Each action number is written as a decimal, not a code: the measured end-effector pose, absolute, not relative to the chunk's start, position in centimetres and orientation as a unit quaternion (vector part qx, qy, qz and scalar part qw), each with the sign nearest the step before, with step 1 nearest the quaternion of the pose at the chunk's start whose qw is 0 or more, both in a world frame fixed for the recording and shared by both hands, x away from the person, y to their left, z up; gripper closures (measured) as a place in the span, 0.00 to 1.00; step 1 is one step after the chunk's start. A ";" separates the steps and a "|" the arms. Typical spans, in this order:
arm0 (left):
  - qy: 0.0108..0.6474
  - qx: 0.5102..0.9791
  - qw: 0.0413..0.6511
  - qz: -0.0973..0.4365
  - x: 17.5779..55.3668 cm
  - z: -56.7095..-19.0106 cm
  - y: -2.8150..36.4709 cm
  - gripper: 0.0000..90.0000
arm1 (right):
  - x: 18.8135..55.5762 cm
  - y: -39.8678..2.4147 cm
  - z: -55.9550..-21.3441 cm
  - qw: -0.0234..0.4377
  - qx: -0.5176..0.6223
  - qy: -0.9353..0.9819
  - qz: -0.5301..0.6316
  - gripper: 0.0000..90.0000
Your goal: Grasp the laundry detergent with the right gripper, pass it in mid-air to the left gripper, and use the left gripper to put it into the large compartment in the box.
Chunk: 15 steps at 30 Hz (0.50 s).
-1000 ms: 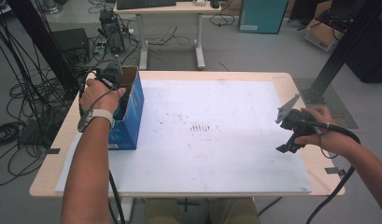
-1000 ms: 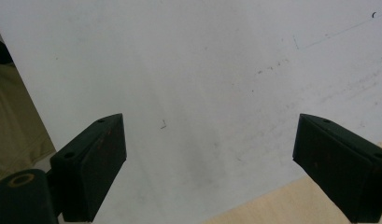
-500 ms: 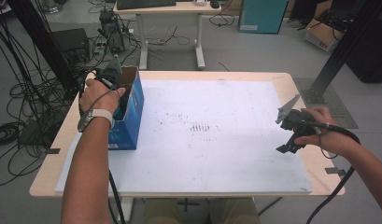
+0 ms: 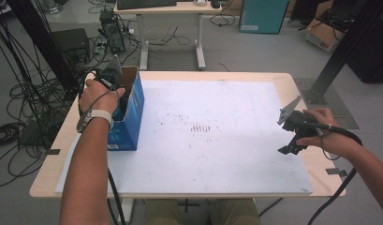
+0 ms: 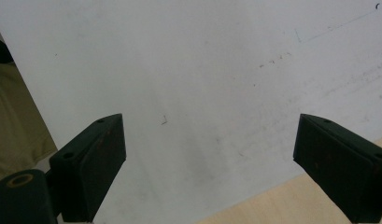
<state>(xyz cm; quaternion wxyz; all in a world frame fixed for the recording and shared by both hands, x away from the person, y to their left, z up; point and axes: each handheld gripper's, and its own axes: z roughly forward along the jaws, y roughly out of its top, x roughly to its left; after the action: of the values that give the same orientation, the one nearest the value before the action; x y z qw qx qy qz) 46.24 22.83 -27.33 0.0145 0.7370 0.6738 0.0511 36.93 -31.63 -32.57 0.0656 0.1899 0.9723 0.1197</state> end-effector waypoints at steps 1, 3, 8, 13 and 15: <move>0.674 0.737 0.015 0.051 46.3 -27.3 22.8 0.41 | 36.9 -31.7 -32.6 0.064 0.190 0.972 0.118 0.10; 0.673 0.738 0.015 0.051 46.3 -27.3 22.8 0.41 | 36.9 -31.6 -32.6 0.064 0.192 0.972 0.118 0.10; 0.675 0.736 0.015 0.046 46.4 -27.3 23.0 0.41 | 36.9 -31.5 -32.7 0.063 0.192 0.972 0.118 0.10; 0.674 0.736 0.021 0.050 46.3 -27.4 23.0 0.41 | 36.9 -31.5 -32.8 0.060 0.190 0.973 0.116 0.10; 0.675 0.736 0.022 0.050 46.3 -27.4 23.1 0.41 | 36.9 -31.5 -32.8 0.061 0.191 0.973 0.117 0.10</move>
<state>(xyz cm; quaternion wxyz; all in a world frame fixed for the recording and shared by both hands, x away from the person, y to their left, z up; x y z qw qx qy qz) 46.27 23.06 -27.38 0.0222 0.7359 0.6748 0.0505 36.87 -31.52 -32.83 0.0613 0.1908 0.9727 0.1170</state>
